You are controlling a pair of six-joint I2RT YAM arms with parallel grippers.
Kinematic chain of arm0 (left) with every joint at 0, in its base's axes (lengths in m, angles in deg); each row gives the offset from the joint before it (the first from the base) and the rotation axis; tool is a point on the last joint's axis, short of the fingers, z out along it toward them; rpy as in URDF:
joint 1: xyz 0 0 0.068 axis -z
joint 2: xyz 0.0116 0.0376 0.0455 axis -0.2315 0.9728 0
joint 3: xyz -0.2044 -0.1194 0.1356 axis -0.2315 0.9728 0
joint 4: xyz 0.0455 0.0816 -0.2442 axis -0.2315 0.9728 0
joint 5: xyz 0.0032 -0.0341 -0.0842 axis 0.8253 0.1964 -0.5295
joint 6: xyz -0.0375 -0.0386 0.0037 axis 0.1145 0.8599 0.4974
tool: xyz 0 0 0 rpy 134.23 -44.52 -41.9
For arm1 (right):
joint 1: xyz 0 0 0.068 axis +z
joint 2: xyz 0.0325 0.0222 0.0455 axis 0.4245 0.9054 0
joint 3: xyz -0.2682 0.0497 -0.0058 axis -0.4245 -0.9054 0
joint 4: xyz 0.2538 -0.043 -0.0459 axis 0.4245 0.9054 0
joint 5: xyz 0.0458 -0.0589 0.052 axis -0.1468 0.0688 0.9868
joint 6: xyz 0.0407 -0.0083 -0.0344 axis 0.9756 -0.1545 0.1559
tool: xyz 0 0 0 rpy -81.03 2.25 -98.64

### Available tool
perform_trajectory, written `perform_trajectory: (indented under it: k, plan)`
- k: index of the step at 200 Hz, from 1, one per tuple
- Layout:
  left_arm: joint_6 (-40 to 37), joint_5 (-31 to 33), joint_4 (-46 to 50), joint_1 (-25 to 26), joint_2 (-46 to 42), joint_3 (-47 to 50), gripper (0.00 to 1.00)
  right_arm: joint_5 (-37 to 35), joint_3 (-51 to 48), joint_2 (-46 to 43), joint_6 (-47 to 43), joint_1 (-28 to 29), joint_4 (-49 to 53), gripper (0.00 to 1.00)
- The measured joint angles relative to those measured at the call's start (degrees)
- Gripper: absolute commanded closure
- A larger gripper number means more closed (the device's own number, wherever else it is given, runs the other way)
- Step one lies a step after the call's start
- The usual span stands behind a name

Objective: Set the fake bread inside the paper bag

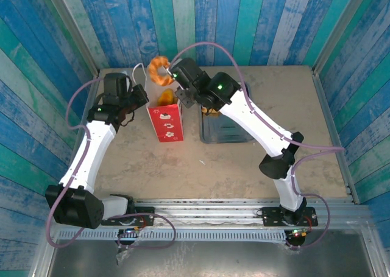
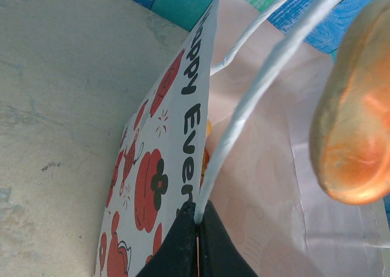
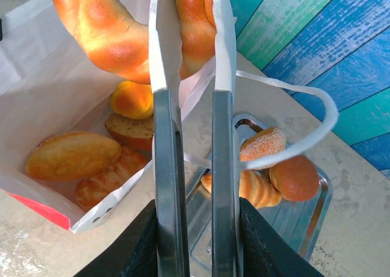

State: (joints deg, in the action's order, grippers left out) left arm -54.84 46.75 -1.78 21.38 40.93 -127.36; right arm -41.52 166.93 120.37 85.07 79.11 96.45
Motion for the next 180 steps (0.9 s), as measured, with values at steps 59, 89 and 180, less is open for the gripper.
perform_trajectory:
  k: [59, 89, 180]
  plan:
    - [0.0, 0.0, -0.02, 0.0, 0.0, 0.0, 0.94, -0.02, -0.48, 3.32, -0.59, 0.0, 0.17, 0.6]
    - [0.0, 0.04, -0.02, 0.0, 0.0, 0.0, 0.94, -0.11, -0.48, 3.43, -0.74, 0.0, 0.33, 0.54]
    - [0.0, 0.46, -0.02, 0.0, 0.0, 0.0, 0.93, -0.59, -0.48, 3.43, -0.92, 0.0, 1.33, 0.5]
